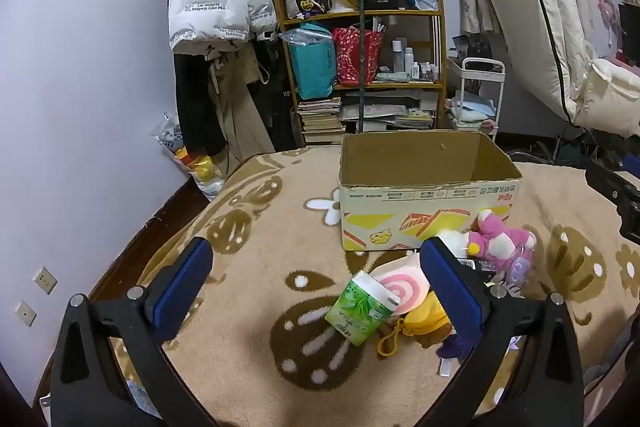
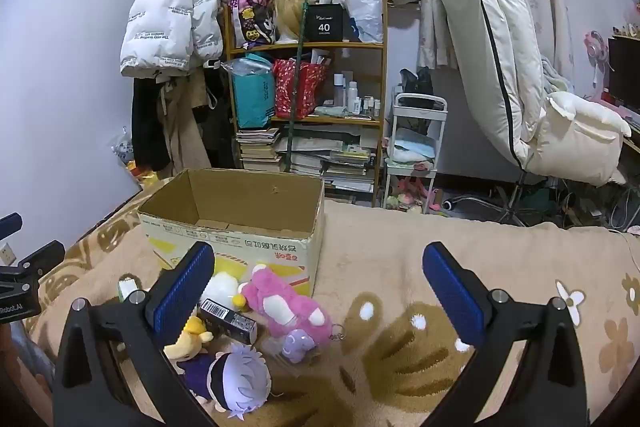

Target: Organize soft objects

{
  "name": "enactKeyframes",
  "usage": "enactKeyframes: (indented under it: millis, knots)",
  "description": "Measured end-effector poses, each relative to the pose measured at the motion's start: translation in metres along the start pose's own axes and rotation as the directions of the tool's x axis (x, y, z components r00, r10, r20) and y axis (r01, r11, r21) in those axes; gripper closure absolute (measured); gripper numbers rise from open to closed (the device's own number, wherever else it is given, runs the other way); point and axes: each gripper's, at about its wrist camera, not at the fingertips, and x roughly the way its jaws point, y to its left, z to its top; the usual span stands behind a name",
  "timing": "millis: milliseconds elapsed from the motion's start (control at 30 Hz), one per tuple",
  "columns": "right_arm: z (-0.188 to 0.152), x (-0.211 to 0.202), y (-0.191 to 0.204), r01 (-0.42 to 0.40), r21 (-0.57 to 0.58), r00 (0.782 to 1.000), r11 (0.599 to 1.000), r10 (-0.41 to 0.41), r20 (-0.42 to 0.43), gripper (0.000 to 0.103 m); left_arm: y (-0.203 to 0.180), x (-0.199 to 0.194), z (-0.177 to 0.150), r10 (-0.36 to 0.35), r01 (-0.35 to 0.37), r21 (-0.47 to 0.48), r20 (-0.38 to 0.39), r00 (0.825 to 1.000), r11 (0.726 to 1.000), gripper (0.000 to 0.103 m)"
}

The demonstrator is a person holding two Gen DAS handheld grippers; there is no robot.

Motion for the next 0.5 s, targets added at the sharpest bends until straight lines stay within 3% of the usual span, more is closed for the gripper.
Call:
enactKeyframes:
  millis: [500]
  knots:
    - [-0.0024, -0.0024, 0.0020, 0.007, -0.002, 1.000, 1.000, -0.007, 0.014, 0.000, 0.0025, -0.0015, -0.0021, -0.001, 0.002, -0.015, 0.025, 1.000, 1.000, 0.001]
